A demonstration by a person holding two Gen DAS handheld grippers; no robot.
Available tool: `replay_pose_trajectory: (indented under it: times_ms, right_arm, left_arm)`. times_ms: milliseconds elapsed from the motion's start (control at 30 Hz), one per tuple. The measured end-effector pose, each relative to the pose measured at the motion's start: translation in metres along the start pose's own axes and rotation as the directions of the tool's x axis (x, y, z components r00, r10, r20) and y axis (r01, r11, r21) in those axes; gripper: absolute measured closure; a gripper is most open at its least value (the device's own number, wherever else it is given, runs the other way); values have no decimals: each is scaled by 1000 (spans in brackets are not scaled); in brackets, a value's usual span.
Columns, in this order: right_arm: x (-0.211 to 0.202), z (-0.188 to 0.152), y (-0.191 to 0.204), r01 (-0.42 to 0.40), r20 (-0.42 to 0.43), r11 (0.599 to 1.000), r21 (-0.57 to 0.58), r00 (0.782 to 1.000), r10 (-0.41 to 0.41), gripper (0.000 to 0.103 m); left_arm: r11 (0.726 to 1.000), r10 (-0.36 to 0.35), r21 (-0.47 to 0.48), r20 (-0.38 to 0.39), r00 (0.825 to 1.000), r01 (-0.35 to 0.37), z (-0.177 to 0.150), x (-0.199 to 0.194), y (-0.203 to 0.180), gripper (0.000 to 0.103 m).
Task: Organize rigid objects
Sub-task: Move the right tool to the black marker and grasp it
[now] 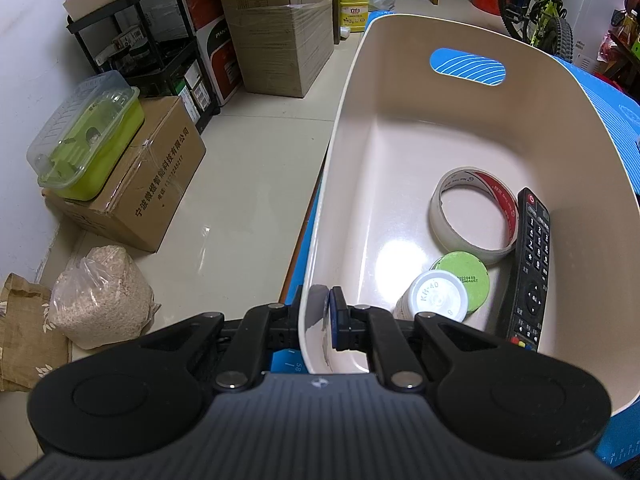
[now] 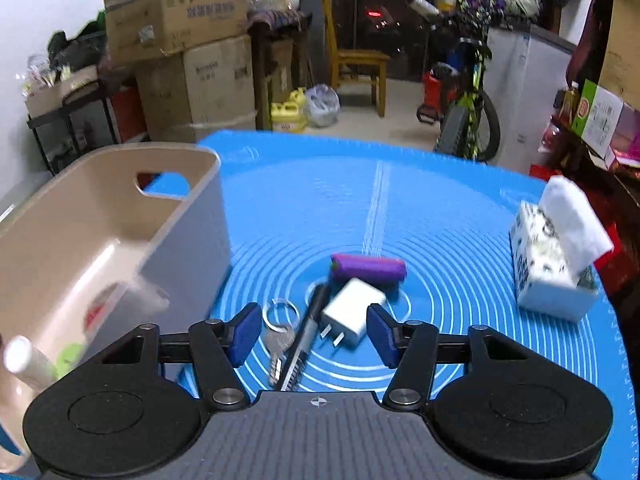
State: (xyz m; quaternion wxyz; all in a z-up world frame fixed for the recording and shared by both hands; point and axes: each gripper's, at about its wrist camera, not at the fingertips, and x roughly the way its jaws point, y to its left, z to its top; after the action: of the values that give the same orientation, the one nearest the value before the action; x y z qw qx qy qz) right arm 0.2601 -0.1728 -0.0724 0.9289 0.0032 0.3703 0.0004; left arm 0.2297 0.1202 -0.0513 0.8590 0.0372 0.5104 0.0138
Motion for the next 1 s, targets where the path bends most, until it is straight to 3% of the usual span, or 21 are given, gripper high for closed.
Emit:
replay_pose_trajectory:
  times_ms: [400,800,833,867,1000]
  right_arm:
    - [41,-30,8,28,-50,999,-18,998,-29,52]
    - [51,-30,19,17,-73,1000,-19,997,-19,64]
    - [51,-29,19,13,-74,1000,-18,997,-14,72]
    - [52,-29,19,7,-77,1000,-13,997,-8,74]
    - [52,-29,19,6,-79,1000,3,997,-6,75]
  left_arm:
    - [1000,-4,-1,-1,1000,4,0,0,0,91]
    - [1000,-10,-3,1,1000,10,0,0,2,91]
    - [1000,-10,-3,1,1000,10,0,0,2,91]
    - [1000,-10,-3,1,1000,10,0,0,2,91]
    - [1000,-10,-2,1,1000,10,0,0,1,91]
